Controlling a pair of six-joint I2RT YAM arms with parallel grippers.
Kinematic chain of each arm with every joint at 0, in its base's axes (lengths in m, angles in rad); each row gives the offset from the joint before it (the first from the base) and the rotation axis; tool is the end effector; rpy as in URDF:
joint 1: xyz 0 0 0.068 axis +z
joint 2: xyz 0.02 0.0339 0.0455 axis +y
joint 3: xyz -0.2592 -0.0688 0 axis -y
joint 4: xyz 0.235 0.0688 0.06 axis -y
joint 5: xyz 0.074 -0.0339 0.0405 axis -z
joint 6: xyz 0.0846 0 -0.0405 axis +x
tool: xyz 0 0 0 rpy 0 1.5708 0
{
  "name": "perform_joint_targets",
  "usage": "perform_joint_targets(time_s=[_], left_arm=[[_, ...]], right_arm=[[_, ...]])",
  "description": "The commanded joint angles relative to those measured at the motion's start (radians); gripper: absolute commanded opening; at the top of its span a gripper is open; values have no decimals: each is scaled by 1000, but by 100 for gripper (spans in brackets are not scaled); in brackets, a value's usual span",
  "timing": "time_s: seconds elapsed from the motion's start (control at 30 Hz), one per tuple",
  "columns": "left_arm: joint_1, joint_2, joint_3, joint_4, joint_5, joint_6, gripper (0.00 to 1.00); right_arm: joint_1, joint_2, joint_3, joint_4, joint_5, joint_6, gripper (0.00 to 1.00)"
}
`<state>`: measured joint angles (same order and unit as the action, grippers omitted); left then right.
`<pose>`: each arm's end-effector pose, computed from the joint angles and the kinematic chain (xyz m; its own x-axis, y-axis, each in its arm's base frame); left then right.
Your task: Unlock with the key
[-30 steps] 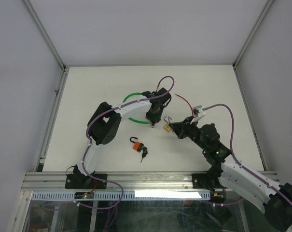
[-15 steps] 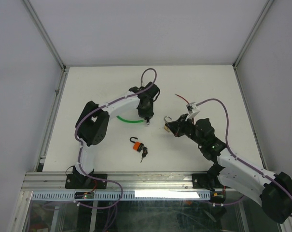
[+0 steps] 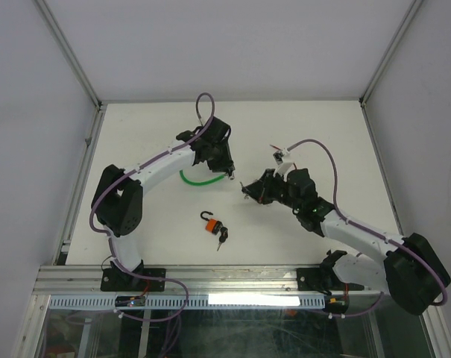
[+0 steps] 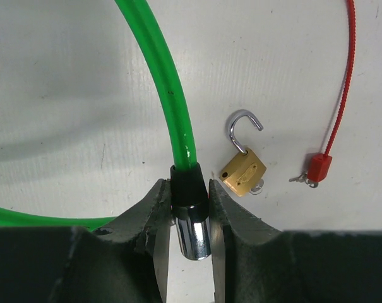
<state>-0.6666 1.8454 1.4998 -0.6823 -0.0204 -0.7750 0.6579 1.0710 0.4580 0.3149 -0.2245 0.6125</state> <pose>0.3262 -0.2544 0.2041 -0.9075 -0.1761 -0.3813 -0.0351 0.9365 -0.3490 0.2038 0.1813 0.2089 -0.6297 0.2218 -0.7445 -0.4919 0.6280 0.6031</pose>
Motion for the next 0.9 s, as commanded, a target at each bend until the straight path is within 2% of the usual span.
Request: perform_joint_targets(time_s=[0.0,0.33,0.5,0.87], left_arm=[[2,-75,-24,96,39,-55,0],[4,-100,-72,137,52,-75,0],[5,-114,-95,151,58,-80,0],[5,-129,-117,165,70,-85,0]], right_arm=[[-2,64,76,67,-34,90,0],[-2,216,110,104,-43,212,0],[-7,267,95,181,-50,256,0],[-19,308,64,262,-35,339,0]])
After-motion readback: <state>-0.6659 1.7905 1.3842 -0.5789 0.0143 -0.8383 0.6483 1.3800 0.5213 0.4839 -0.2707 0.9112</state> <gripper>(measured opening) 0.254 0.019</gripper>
